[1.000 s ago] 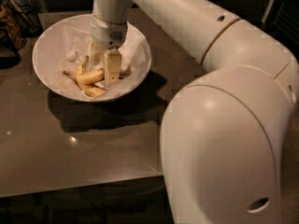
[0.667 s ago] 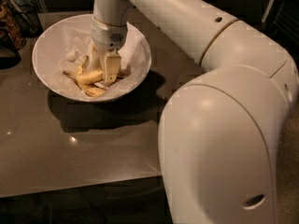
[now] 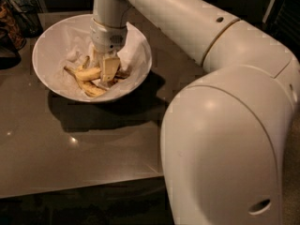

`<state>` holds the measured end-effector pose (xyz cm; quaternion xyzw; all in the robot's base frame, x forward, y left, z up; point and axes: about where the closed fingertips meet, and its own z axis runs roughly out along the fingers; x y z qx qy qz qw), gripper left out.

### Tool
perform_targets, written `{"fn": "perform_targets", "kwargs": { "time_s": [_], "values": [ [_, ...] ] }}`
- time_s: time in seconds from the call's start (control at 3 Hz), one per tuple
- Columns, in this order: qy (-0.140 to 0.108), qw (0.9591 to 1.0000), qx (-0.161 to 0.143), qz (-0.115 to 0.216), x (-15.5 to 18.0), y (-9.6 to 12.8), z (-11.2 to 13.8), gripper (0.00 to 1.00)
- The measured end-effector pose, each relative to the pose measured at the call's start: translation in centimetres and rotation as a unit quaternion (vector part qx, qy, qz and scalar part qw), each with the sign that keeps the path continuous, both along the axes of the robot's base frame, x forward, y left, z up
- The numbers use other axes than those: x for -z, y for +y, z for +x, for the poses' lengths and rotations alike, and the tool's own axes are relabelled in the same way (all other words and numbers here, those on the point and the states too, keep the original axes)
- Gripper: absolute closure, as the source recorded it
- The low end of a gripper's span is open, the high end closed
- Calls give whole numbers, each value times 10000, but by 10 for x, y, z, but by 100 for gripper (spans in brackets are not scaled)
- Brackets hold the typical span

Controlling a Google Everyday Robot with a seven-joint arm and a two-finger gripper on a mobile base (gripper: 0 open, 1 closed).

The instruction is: Pick banana from white bowl

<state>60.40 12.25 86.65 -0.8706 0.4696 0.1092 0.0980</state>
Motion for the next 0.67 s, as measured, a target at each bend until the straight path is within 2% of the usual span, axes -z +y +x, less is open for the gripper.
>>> {"fn": "perform_targets", "kwargs": {
  "time_s": [0.33,0.67],
  "values": [
    [-84,9999,101,27,-5,1,2,100],
    [-311,9993,205,-25,-29,-5,-2,100]
  ]
}}
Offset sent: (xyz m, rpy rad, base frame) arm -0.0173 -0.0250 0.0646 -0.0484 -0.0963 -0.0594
